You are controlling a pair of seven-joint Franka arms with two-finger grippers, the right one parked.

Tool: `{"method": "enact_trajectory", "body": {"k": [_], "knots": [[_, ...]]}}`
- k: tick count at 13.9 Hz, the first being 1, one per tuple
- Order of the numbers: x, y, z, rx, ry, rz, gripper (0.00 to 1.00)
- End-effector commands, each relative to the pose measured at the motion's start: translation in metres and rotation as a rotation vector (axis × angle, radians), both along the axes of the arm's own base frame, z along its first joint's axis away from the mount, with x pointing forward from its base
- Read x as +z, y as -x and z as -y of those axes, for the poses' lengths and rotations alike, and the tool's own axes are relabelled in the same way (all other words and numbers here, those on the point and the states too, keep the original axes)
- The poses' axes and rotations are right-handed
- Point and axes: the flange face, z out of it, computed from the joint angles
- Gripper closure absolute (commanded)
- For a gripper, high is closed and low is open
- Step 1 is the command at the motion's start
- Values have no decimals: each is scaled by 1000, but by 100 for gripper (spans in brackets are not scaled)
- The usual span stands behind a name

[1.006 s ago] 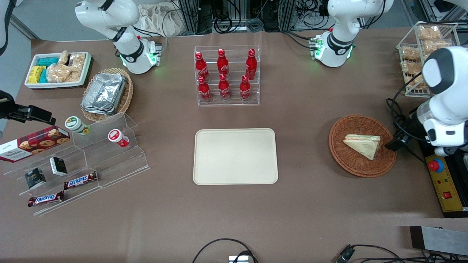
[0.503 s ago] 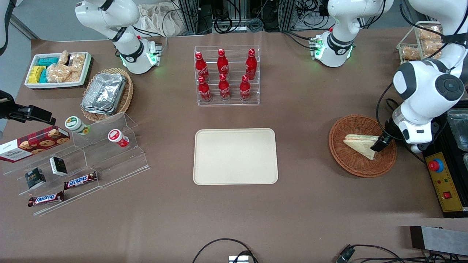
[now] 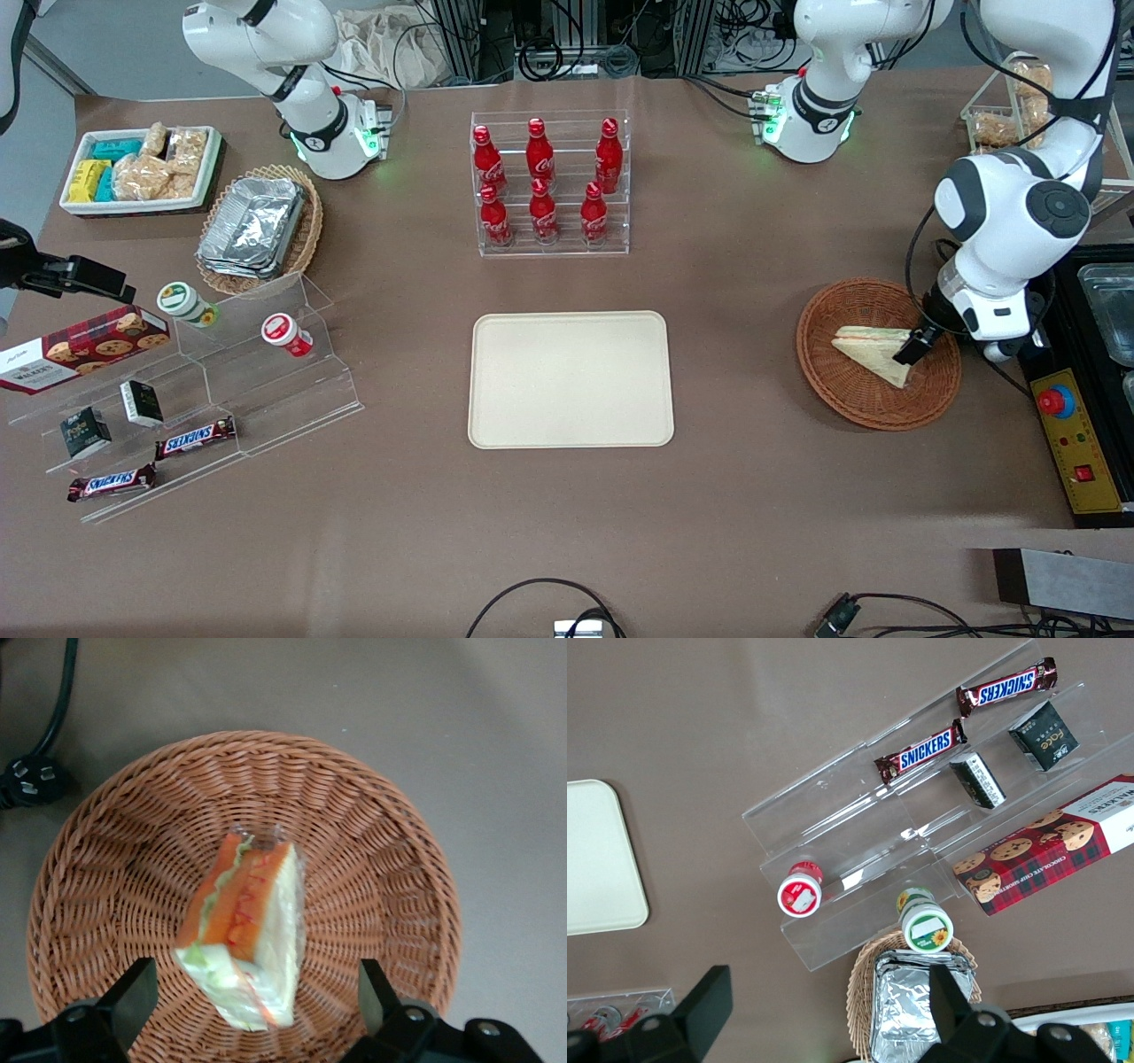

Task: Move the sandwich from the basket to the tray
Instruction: 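Close the left gripper on the wrapped sandwich's edge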

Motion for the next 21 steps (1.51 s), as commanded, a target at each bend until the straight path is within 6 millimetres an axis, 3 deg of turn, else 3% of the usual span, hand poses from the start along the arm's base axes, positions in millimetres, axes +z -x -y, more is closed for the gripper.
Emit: {"method": "enact_trajectory", "body": {"k": [1,10,11,12,13,15,16,18,21], "knots": [[-14,5,-10,13,-4,15,0],[-47,8,-15,24,-4,24,2],[-47,8,-15,24,-4,23,15],[-47,8,-15,25,-4,24,46],[-47,8,-15,24,-4,23,71],[-49,7,-12,19,-3,18,95],[-50,7,-11,16,-2,15,100],[-46,7,-8,4,-3,15,100],[-19,8,-8,-131,-20,-1,100]]}}
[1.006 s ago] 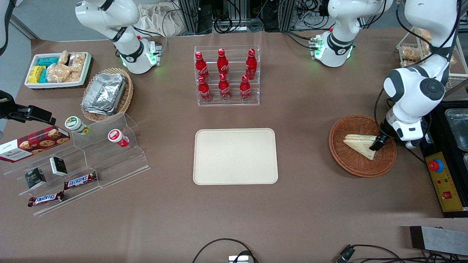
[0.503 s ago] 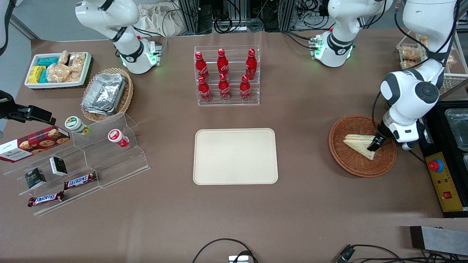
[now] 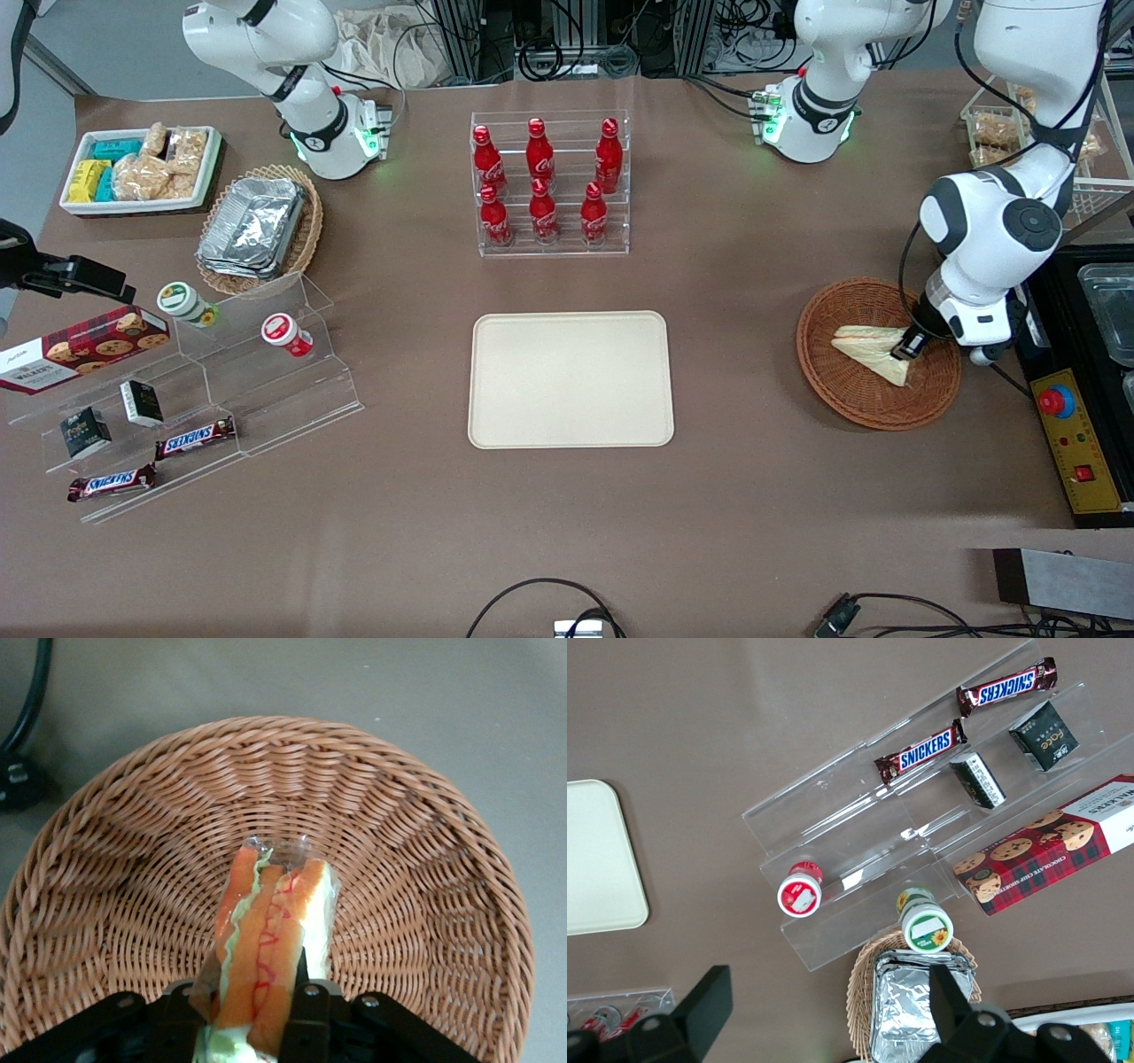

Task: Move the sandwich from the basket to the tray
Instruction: 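Close the left gripper on the wrapped sandwich's edge, then lift the sandwich out of the basket with the left gripper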

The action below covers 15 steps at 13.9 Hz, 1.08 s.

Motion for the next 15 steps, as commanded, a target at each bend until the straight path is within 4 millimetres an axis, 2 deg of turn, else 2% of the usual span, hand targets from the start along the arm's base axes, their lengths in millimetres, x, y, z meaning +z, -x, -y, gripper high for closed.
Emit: {"method": "enact_trajectory", "body": {"k": [1,4,5,7,9,10,12,15], "knots": [[39,4,-1,-137,-17,-32,100],[84,2,2,-288,-34,-38,100],[98,-2,11,-356,-41,-40,100],[139,-17,29,-482,-48,-61,100],[173,-30,56,-572,-51,-76,100],[184,-34,74,-620,-58,-69,100],[194,-38,118,-724,-109,-55,100],[210,-40,169,-813,-121,-20,100]]}}
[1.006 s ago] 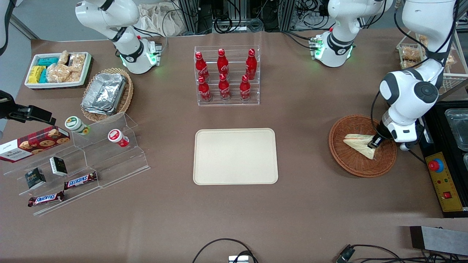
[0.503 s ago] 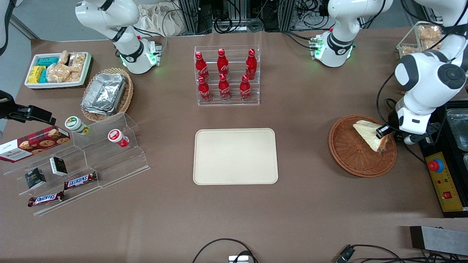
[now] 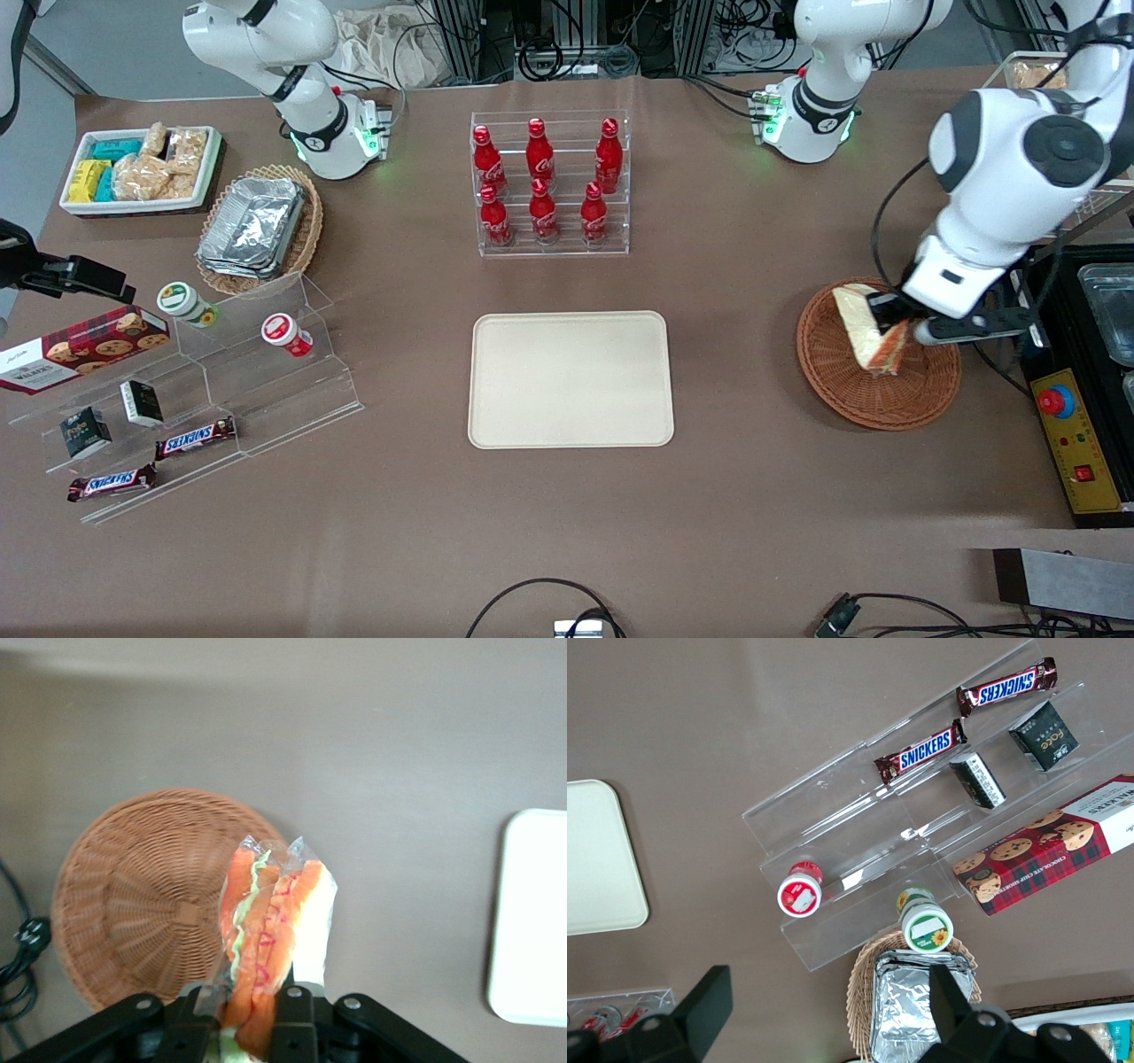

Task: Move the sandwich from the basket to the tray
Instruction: 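Lift the sandwich out of the basket with the left gripper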

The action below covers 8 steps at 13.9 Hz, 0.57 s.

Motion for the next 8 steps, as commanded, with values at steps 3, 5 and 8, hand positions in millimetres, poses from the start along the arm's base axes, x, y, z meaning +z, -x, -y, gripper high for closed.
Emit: {"method": "enact_trajectory", "body": {"k": [3,5,8], "knots": [[18,-14,66,-108,8,1,100],[11,-15,92,-164,-19,2,100],[2,-16,124,-210,-33,5,99]]}}
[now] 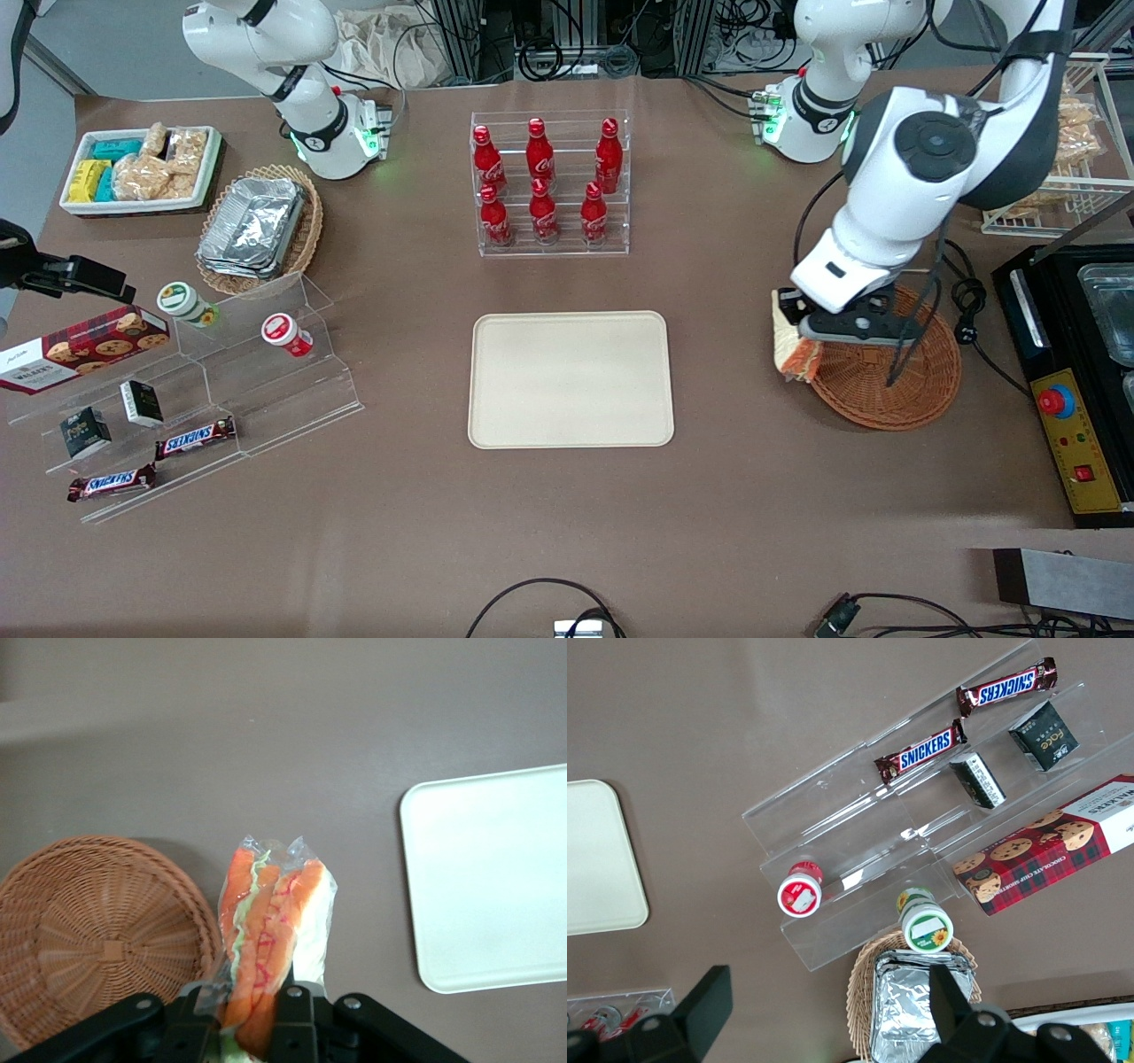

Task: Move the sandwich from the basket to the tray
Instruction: 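Lift the sandwich out of the basket with the left gripper, then carry the held sandwich over the cream tray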

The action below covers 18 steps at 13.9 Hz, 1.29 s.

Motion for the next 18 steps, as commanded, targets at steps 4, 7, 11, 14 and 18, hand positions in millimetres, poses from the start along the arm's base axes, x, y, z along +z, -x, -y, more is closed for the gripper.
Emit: {"method": "enact_trajectory", "body": {"k": [4,7,11,14,18], "knots": [[-18,-16,76,47,-17,20,99],[-30,-25,116,103,-3,34,100],[-48,-26,146,102,12,18,100],[-78,-26,169,83,-6,11,100],[-118,-20,191,88,-59,26,100]]}}
